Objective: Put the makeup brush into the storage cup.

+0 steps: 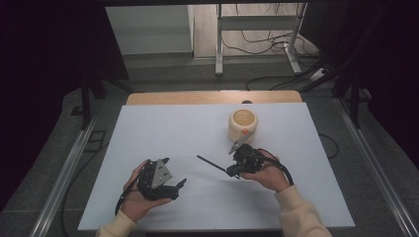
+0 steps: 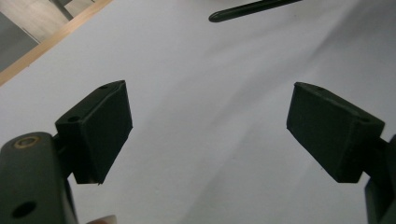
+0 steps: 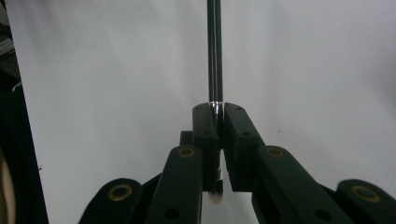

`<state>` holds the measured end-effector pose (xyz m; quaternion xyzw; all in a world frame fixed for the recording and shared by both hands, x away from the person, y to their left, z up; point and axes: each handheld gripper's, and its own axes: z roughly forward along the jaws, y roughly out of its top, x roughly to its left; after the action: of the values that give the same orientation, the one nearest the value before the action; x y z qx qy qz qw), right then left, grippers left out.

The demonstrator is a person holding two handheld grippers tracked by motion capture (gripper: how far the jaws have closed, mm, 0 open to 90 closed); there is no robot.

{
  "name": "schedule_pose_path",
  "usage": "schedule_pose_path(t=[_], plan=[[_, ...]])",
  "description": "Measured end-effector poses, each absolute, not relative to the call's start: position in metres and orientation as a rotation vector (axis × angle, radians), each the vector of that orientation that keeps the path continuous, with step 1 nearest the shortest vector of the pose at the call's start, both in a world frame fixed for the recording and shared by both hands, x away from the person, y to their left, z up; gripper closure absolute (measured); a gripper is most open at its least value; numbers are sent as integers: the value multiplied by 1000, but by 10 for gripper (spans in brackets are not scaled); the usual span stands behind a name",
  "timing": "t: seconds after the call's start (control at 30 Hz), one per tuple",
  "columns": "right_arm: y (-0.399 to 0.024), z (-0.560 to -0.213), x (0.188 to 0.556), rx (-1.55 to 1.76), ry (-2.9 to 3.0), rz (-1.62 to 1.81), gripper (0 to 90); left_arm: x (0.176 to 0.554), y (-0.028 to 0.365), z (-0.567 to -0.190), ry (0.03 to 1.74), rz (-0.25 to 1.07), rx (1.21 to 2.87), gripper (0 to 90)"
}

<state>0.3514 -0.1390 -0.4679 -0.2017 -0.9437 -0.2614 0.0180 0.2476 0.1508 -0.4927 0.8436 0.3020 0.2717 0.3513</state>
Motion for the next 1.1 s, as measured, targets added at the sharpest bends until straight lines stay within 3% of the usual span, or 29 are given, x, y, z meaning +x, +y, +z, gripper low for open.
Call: schedule_pose_path(t=[1.1], plan=[[-136,-469,351,-615,-2917,-794,832,263,119,-492,632,678,2315,159]])
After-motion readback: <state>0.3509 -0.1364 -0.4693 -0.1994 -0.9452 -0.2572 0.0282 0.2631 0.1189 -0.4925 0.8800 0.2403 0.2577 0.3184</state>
